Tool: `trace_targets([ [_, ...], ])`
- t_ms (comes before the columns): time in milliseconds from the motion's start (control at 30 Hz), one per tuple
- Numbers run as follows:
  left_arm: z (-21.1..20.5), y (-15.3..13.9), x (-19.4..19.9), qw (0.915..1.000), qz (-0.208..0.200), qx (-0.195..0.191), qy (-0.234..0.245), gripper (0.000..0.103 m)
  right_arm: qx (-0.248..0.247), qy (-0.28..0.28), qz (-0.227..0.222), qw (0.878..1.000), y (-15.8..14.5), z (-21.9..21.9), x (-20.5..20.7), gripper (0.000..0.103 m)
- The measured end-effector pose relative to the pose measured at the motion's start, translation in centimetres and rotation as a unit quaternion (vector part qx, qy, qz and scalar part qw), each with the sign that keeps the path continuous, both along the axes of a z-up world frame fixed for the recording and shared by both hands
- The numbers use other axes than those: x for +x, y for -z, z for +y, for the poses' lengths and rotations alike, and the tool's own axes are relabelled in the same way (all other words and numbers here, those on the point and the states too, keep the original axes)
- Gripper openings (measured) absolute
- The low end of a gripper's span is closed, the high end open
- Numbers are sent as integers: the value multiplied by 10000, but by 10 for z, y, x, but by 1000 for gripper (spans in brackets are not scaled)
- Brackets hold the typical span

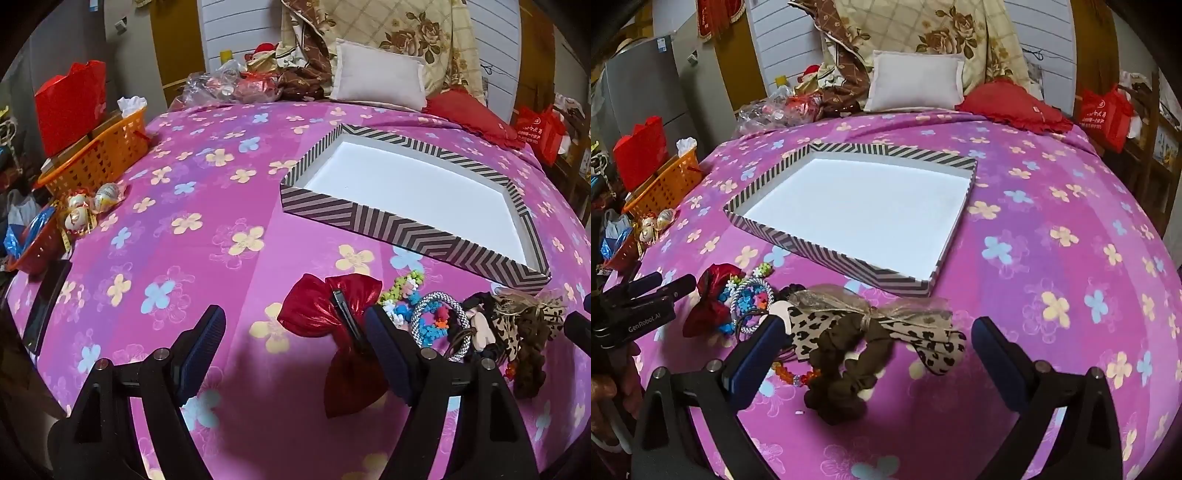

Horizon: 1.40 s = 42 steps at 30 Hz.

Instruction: Organize jewelry

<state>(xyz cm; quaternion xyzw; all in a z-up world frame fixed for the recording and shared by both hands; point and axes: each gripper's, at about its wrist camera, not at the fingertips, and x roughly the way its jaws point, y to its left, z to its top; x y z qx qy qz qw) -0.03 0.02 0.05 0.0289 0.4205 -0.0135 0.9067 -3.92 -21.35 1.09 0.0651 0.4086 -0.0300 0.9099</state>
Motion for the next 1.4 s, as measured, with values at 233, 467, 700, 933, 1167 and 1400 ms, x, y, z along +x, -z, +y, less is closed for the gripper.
trace_targets([
  [233,1,-4,-5,9999,-30,80,-71,58,-123,4,37,9999,1,4,-2,102],
  [467,0,-2,-9,10000,-21,67,-45,58,-159,0,33,9999,2,6,-4,102],
  [700,-5,-4,-11,10000,-29,41,3,58,15,20,41,10000,3,6,-6,102],
  [933,-5,-3,-13,10000,-29,-5,32,58,62,-31,94,9999,4,8,-7,102],
  [1167,-5,-4,-17,9996,-152,-230,10,58,-100,-127,98,9998,2,15,-8,102],
  [1400,-5,-4,-18,9996,-137,-226,-9,58,-179,-186,99,9996,3,19,-9,102],
])
